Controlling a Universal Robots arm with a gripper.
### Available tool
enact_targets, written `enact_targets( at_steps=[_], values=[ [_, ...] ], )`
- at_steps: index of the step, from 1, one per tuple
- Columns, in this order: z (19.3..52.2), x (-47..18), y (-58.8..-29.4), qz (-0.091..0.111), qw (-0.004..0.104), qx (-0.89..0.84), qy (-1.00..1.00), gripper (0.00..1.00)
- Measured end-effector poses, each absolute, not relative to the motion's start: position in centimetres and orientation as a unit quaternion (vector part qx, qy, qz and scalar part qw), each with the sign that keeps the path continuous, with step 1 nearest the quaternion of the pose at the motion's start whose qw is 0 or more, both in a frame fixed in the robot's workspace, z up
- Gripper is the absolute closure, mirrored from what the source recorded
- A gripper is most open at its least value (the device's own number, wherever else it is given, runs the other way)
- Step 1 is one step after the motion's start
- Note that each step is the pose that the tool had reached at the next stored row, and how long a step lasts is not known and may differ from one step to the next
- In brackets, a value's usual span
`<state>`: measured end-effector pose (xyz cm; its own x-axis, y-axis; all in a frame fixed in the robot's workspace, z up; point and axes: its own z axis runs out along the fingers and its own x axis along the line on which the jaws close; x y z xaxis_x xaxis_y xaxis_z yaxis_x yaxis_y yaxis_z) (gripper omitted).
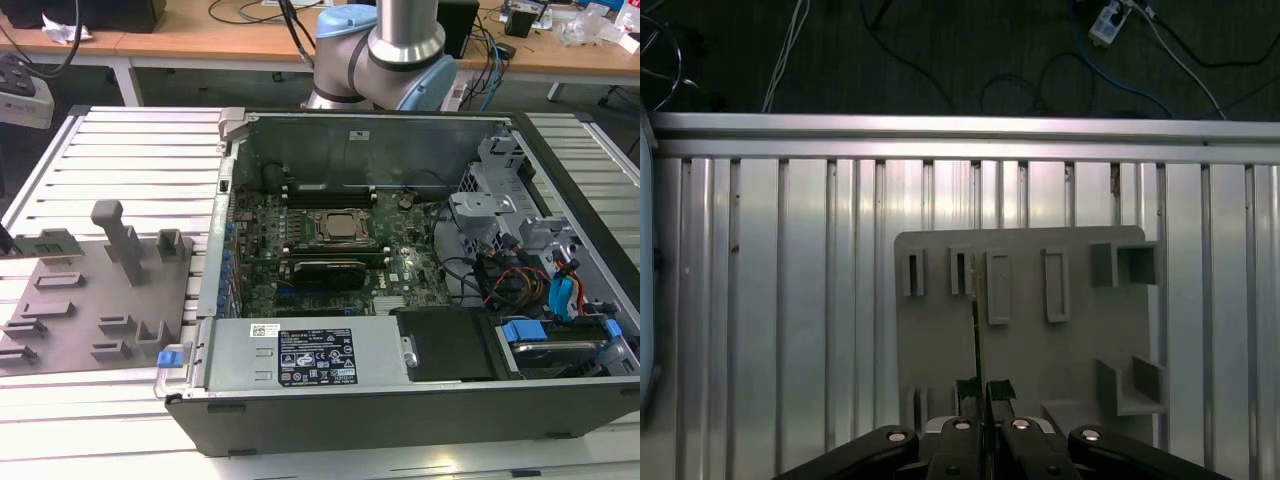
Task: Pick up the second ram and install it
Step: 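Pick up the second ram and move it above second insertion slot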
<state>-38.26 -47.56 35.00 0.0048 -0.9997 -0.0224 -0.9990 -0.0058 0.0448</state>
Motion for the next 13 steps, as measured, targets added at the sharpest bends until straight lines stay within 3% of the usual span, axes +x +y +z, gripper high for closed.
enact_targets(
  at_steps=[13],
  values=[
    [37.1, -38.3, -47.5, -0.024, 0.008, 0.709, -0.705, 0.86]
  ],
)
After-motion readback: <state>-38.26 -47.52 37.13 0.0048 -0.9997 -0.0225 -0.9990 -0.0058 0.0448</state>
